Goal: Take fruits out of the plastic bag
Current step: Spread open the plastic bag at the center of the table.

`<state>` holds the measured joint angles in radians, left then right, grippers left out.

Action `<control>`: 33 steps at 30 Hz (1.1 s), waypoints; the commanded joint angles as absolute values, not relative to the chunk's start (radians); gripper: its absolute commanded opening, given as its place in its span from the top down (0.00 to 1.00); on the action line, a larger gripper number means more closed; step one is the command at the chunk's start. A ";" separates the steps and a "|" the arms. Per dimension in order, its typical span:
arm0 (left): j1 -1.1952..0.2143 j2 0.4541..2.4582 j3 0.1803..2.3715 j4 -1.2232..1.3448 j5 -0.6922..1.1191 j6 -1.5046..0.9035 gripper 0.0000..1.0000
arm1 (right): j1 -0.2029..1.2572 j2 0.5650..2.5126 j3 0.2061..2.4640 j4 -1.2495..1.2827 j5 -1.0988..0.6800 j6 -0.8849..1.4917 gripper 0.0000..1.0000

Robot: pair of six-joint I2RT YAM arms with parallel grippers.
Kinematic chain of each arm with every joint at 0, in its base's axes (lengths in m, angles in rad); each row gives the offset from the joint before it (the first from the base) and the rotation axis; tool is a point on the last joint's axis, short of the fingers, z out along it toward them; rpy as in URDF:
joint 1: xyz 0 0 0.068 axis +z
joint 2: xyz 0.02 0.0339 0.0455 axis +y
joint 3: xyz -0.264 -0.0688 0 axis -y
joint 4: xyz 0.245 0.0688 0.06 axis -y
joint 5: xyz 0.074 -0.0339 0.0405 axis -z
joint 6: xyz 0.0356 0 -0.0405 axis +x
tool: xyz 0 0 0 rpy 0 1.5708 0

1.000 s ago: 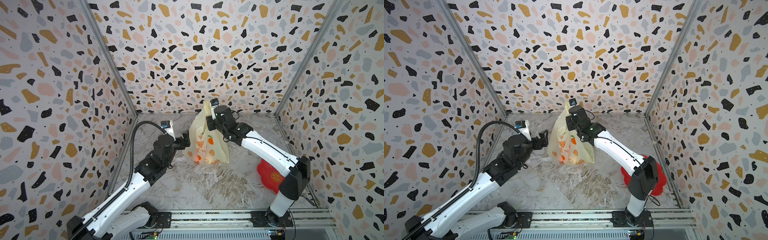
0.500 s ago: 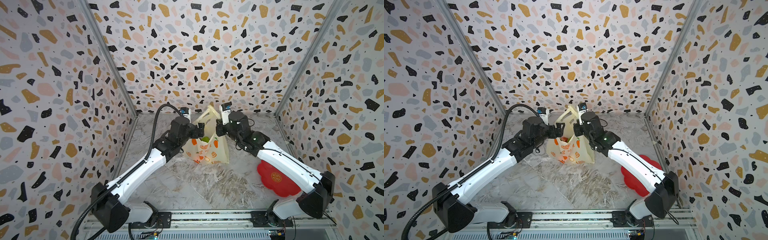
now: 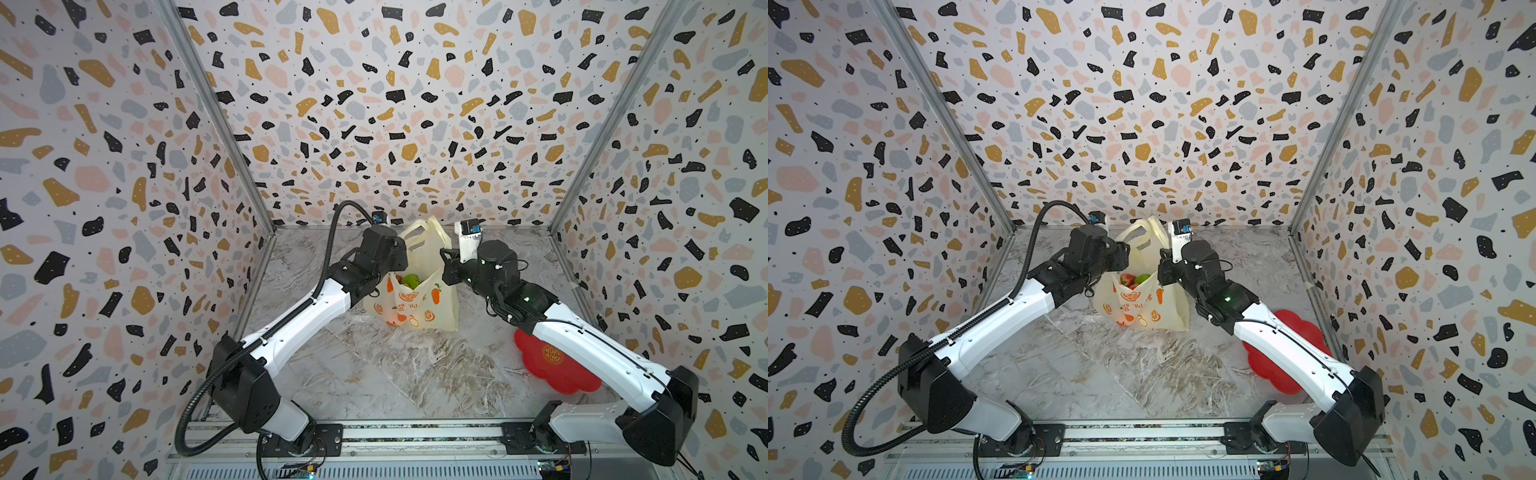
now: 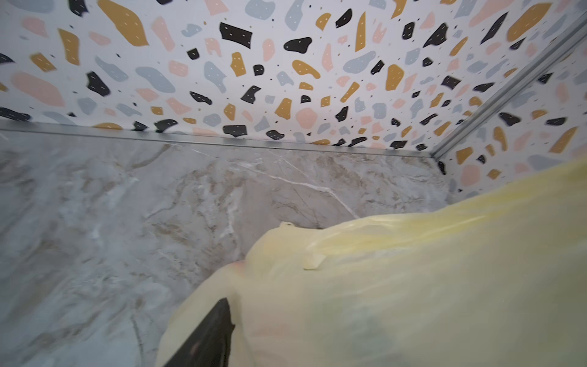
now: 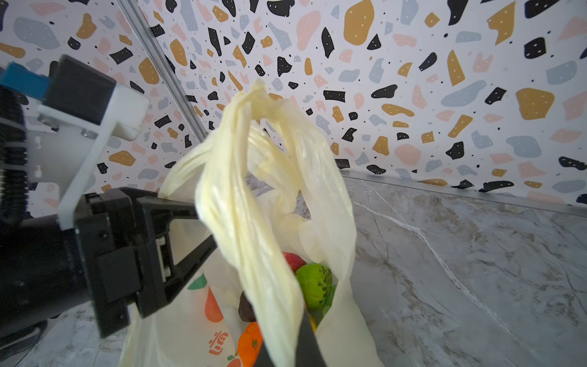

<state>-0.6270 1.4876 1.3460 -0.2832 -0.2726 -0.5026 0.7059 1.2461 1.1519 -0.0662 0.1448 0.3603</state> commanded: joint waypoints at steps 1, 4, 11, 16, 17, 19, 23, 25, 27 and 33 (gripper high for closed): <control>-0.603 1.393 1.243 -0.250 -0.357 -0.581 0.62 | 0.655 1.127 1.048 -0.002 0.093 0.430 0.96; -0.562 1.252 1.040 -0.090 -0.271 -0.656 0.68 | 0.614 1.036 0.892 0.076 0.002 0.501 0.96; -0.505 1.001 0.604 0.199 -0.128 -0.834 0.74 | 0.577 0.851 0.538 0.213 -0.079 0.677 0.97; -0.498 0.985 0.435 0.235 -0.101 -0.906 0.74 | 0.576 0.784 0.352 0.258 -0.087 0.786 0.97; -0.497 0.990 0.416 0.235 -0.101 -0.907 0.74 | 0.576 0.790 0.327 0.269 -0.096 0.798 0.97; -0.497 1.001 0.411 0.194 -0.107 -0.892 0.73 | 0.576 0.814 0.307 0.284 -0.123 0.807 0.99; -0.495 1.002 0.485 0.018 -0.152 -0.783 0.63 | 0.592 0.847 0.328 0.290 -0.154 0.782 1.00; -0.496 0.964 0.512 -0.064 -0.194 -0.753 0.54 | 0.614 0.845 0.347 0.282 -0.140 0.759 1.00; -0.496 0.908 0.523 -0.136 -0.213 -0.737 0.41 | 0.641 0.839 0.370 0.262 -0.109 0.738 1.00; -0.522 0.742 0.570 -0.345 -0.235 -0.716 0.19 | 0.691 0.861 0.410 0.239 -0.057 0.704 1.00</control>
